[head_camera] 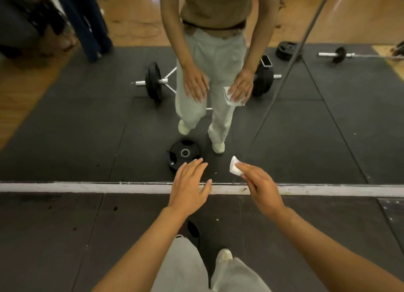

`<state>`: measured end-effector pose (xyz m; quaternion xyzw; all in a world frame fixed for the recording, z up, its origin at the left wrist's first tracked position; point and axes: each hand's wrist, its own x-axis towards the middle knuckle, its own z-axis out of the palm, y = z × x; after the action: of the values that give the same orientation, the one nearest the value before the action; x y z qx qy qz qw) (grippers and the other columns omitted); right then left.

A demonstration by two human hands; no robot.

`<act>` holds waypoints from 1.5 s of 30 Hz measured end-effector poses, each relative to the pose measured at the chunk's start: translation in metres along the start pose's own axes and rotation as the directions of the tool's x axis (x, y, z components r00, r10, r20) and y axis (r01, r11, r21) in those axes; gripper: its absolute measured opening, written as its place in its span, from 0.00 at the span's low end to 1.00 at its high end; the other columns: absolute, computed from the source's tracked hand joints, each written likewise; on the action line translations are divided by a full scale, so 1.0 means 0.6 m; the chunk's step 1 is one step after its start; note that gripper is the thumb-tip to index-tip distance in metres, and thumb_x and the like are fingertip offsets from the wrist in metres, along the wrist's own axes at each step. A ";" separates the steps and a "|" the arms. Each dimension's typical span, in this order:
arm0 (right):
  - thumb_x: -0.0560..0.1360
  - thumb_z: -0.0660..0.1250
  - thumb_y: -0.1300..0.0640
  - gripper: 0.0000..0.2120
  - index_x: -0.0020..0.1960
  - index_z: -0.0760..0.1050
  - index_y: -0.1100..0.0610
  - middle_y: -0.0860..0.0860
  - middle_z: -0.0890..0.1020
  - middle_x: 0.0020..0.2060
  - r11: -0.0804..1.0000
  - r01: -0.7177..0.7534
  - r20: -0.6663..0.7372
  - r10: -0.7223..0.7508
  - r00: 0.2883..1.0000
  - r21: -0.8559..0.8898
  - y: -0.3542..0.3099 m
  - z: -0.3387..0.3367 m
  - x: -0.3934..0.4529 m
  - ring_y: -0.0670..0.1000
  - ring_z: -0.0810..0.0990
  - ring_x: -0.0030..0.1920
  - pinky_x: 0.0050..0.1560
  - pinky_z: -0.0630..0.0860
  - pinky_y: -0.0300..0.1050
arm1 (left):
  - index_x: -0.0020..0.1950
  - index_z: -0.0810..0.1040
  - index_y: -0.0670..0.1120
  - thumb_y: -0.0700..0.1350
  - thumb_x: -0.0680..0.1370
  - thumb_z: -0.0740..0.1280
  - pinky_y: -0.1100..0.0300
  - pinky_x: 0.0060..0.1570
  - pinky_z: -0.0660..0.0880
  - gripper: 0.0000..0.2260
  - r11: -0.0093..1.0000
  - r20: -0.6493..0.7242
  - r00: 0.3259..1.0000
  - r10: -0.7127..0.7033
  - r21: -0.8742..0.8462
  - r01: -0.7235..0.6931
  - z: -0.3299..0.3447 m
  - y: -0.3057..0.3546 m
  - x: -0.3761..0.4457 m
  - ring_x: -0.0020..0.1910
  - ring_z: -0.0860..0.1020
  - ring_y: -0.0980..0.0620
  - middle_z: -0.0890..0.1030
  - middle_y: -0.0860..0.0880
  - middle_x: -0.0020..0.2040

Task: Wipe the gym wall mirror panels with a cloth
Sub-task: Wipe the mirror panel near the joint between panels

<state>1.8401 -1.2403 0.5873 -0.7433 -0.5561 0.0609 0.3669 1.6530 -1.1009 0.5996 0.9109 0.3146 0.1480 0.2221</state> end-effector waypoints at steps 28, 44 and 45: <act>0.75 0.72 0.59 0.25 0.70 0.70 0.56 0.57 0.77 0.67 0.346 0.347 -0.329 -0.938 0.109 -0.872 -0.517 -0.641 0.653 0.57 0.75 0.68 0.70 0.68 0.58 | 0.78 0.63 0.48 0.55 0.81 0.58 0.55 0.78 0.45 0.26 0.707 -0.679 0.219 0.700 0.617 -0.345 -0.873 0.352 0.467 0.78 0.56 0.52 0.63 0.48 0.78; 0.84 0.59 0.53 0.13 0.64 0.77 0.53 0.50 0.79 0.60 0.706 0.237 -0.693 -0.705 0.150 -0.668 -0.925 -0.899 0.860 0.48 0.76 0.57 0.55 0.64 0.32 | 0.81 0.51 0.50 0.56 0.85 0.50 0.56 0.76 0.38 0.26 0.755 -0.732 0.185 0.656 0.632 -0.174 -1.238 0.469 0.532 0.80 0.45 0.52 0.50 0.50 0.82; 0.83 0.59 0.56 0.11 0.63 0.75 0.54 0.51 0.78 0.59 0.688 0.212 -0.672 -0.725 0.152 -0.694 -0.942 -0.896 0.870 0.51 0.75 0.59 0.58 0.66 0.38 | 0.81 0.51 0.50 0.57 0.85 0.49 0.56 0.76 0.38 0.26 0.752 -0.733 0.168 0.659 0.636 -0.173 -1.236 0.466 0.538 0.80 0.45 0.52 0.49 0.50 0.82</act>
<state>1.8612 -0.9790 1.4885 -0.4762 -0.4494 -0.6208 0.4311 1.7362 -0.8601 1.4164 0.7194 0.1332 0.6335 -0.2518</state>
